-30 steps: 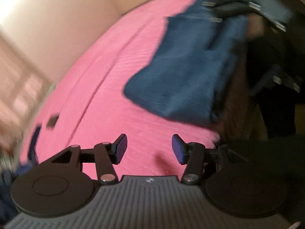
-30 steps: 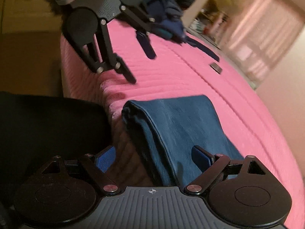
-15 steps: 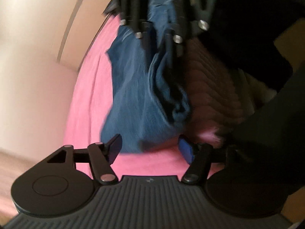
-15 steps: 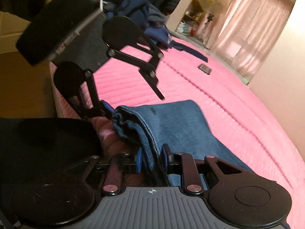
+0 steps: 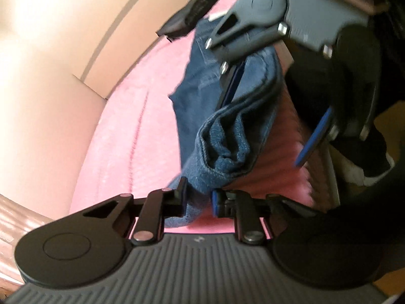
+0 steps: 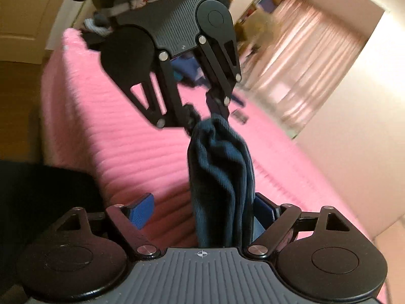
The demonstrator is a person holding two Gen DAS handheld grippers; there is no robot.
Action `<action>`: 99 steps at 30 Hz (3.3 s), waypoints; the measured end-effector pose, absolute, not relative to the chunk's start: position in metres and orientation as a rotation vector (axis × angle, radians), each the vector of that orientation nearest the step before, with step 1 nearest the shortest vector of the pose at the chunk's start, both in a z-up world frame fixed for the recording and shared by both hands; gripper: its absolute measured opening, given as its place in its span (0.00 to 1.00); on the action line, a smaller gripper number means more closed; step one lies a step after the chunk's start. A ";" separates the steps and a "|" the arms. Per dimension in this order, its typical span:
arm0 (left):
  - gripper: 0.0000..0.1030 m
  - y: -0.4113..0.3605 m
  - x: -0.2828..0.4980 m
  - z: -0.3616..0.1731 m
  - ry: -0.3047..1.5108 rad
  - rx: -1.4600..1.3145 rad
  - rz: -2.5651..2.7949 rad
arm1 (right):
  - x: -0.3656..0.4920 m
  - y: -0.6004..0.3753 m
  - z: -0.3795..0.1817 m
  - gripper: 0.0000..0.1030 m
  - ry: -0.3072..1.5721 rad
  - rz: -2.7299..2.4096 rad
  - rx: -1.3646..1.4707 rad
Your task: Fold clothes
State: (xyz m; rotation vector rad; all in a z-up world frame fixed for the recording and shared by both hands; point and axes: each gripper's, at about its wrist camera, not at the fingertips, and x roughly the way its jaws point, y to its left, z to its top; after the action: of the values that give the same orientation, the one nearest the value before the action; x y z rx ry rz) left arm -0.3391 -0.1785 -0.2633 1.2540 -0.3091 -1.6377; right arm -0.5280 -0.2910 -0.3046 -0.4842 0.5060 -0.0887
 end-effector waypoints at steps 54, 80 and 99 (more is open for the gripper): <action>0.25 -0.421 -0.405 -0.262 0.497 0.567 -1.643 | -0.802 -0.597 -0.313 0.49 0.077 -0.878 0.771; 0.30 -0.454 -0.381 -0.291 0.596 0.585 -1.621 | -0.792 -0.613 -0.258 0.89 0.393 -0.788 0.394; 0.52 -0.328 -0.534 -0.301 -0.101 0.981 -1.874 | -0.754 -0.442 -0.357 0.95 0.946 -0.475 -0.926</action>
State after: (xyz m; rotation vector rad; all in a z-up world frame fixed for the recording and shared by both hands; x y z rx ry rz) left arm -0.5344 -0.3277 -0.3010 0.9805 -0.1010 -1.8745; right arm -0.7538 -0.4415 -0.3566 -0.9264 0.9459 -0.4747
